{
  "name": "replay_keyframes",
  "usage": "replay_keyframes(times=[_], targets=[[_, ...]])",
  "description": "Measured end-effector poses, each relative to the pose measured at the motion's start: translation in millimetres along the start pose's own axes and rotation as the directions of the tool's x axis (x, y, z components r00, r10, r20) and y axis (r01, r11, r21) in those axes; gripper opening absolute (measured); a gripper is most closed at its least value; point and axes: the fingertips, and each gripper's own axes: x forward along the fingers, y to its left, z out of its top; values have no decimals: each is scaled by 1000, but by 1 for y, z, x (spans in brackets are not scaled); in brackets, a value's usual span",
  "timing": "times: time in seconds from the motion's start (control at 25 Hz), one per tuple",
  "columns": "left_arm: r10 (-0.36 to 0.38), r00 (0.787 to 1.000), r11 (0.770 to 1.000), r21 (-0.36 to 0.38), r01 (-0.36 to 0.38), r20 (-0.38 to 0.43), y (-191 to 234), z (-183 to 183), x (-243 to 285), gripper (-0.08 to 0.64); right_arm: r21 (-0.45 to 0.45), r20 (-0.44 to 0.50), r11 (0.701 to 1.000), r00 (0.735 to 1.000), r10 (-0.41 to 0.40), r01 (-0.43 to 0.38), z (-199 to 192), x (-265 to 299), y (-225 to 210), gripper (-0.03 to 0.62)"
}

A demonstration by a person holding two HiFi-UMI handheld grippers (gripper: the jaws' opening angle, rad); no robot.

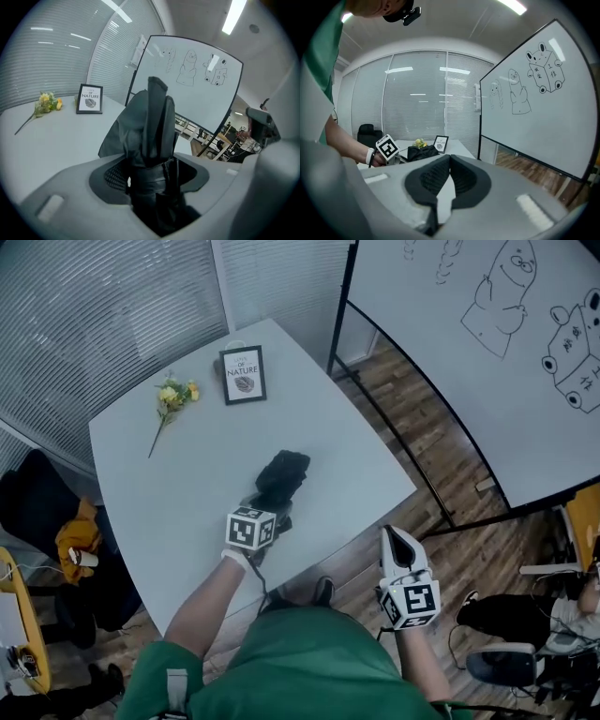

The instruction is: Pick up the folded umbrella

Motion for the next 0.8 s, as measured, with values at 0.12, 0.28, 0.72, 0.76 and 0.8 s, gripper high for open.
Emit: replay_keyframes(times=[0.12,0.28,0.72,0.76,0.8], targets=[[-20,998,1000,-4,20,68,-13,19,-22,265,23,9,999,1000,25,-25,2,5,2,2],[-60,986,998,-5,62,153,-35,46,-51,265,36,23,998,998,52,-52,9,9,3,2],[-160,926,987,55,150,343,-95,125,-125,265,-42,85,991,988,127,-124,42,19,19,3],[-168,918,986,66,155,359,-100,131,-132,265,-48,99,990,986,138,-134,47,19,22,3],[-176,910,984,77,158,375,-105,138,-139,265,-53,114,988,982,148,-143,53,18,25,3]])
